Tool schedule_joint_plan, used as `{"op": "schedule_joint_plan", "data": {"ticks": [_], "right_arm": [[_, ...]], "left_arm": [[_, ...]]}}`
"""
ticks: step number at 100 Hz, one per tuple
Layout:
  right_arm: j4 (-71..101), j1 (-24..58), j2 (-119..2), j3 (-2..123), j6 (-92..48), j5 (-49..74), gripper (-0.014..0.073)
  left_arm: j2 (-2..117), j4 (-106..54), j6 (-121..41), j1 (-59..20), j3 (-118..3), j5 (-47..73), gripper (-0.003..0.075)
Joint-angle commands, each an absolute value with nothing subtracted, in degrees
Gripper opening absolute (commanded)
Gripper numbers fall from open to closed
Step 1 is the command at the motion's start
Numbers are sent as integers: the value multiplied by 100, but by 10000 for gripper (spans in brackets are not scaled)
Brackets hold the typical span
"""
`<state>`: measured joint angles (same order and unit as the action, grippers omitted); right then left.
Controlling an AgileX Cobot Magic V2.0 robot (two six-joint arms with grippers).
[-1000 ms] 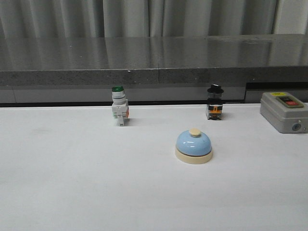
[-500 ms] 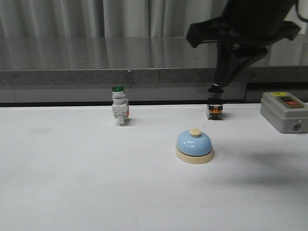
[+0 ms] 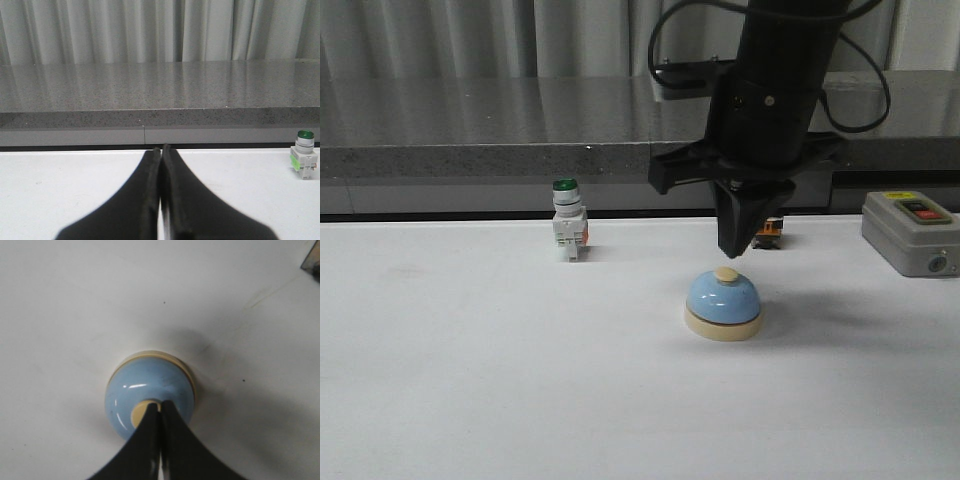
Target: Place and press bell with both arms
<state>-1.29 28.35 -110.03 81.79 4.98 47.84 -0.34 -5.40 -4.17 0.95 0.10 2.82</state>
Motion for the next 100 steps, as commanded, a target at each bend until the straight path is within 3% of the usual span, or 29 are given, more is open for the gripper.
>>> {"op": "schedule_joint_plan", "data": {"ticks": [1,23,57,100], "right_arm": [[-87,2836,-10859,8360,416,4715,-60],[-87,2836,-10953,8367,416,4716,-60],[-87,2664,-10077,8367,421,5048,-60],[-35,1229,-8923,7579,421,5263,-60]], "left_arm": [[-205,-590,-368,57,250,-124,-20],[-205,-590,-368,57,250,-124,-20],[-205,-590,-368,57,250,-124,-20],[-205,-590,-368,57,250,-124,-20]]}}
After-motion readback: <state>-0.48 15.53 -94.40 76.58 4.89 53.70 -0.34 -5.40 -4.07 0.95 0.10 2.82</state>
